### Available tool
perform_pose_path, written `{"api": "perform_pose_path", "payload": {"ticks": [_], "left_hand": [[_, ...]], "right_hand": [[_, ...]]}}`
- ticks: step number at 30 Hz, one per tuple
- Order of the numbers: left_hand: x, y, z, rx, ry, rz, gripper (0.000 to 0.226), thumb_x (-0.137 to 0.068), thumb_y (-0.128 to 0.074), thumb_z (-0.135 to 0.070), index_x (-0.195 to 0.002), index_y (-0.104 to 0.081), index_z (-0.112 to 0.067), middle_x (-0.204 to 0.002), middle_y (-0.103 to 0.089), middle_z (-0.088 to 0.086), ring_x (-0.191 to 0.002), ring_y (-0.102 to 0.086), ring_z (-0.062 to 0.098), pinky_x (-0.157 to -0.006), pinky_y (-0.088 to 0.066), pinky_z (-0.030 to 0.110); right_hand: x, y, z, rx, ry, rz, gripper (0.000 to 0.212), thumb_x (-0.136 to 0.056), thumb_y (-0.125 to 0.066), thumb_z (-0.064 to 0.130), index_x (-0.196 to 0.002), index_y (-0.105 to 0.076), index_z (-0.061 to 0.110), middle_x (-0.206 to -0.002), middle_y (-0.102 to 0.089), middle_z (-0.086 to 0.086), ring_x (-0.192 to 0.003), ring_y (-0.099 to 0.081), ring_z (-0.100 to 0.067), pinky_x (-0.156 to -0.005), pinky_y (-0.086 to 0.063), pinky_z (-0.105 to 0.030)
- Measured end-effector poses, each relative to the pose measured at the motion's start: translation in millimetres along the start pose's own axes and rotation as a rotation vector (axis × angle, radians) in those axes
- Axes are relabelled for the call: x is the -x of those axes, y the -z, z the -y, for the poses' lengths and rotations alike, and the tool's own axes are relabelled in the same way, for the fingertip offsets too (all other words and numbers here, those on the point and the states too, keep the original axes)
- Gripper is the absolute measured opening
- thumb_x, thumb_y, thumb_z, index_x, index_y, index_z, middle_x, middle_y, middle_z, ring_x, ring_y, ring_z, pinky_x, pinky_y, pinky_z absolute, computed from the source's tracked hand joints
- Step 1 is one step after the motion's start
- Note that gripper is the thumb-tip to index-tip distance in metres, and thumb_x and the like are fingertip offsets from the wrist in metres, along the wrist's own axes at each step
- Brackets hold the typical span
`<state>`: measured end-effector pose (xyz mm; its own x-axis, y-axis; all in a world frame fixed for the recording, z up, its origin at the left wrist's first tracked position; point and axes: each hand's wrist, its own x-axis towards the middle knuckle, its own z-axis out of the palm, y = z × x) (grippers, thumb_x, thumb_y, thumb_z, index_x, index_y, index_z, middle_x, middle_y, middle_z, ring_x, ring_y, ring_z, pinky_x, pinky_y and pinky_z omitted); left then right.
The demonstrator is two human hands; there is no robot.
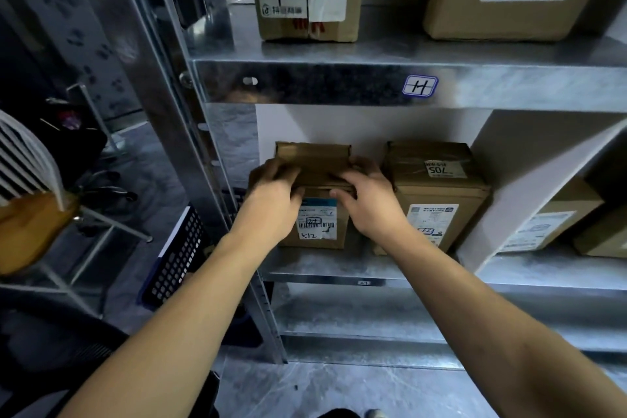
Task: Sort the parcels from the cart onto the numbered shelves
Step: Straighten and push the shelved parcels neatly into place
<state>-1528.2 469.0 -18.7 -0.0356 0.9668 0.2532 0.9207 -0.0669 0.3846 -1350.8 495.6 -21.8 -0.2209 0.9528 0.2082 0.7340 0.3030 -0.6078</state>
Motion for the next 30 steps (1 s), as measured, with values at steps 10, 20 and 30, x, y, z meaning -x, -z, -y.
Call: {"api": "perform_pose_path", "payload": {"ticks": [10, 20, 30], "left_hand": [[12.1, 3.7, -0.7, -0.015, -0.029, -0.078, 0.030, -0.093, -0.056, -0.025, -0.122, -0.059, -0.016, -0.127, -0.054, 0.007, -0.111, -0.054, 0.028, -0.094, -0.047, 0.040], [29.3, 6.7, -11.9, -0.056, -0.083, -0.108, 0.046, -0.093, -0.054, -0.034, -0.137, -0.049, -0.022, -0.136, -0.050, 0.007, -0.123, -0.045, 0.034, -0.104, -0.038, 0.051], [58.7, -13.5, -99.3, -0.032, -0.264, -0.213, 0.044, -0.092, -0.058, -0.027, -0.134, -0.053, -0.016, -0.130, -0.054, 0.007, -0.123, -0.044, 0.027, -0.104, -0.038, 0.047]], "right_hand": [[7.4, -8.0, 2.8, 0.003, 0.042, 0.021, 0.038, -0.095, -0.066, 0.023, -0.133, -0.062, 0.021, -0.150, -0.040, -0.013, -0.133, -0.046, -0.032, -0.110, -0.030, -0.027], [46.8, 21.5, -12.2, 0.134, 0.118, 0.009, 0.050, -0.099, -0.055, 0.038, -0.146, -0.044, 0.027, -0.151, -0.042, -0.009, -0.135, -0.044, -0.032, -0.107, -0.044, -0.046], [125.2, 95.5, -65.4, 0.219, 0.195, -0.097, 0.042, -0.099, -0.054, 0.035, -0.137, -0.055, 0.018, -0.137, -0.053, -0.004, -0.122, -0.053, -0.025, -0.096, -0.050, -0.038]]}}
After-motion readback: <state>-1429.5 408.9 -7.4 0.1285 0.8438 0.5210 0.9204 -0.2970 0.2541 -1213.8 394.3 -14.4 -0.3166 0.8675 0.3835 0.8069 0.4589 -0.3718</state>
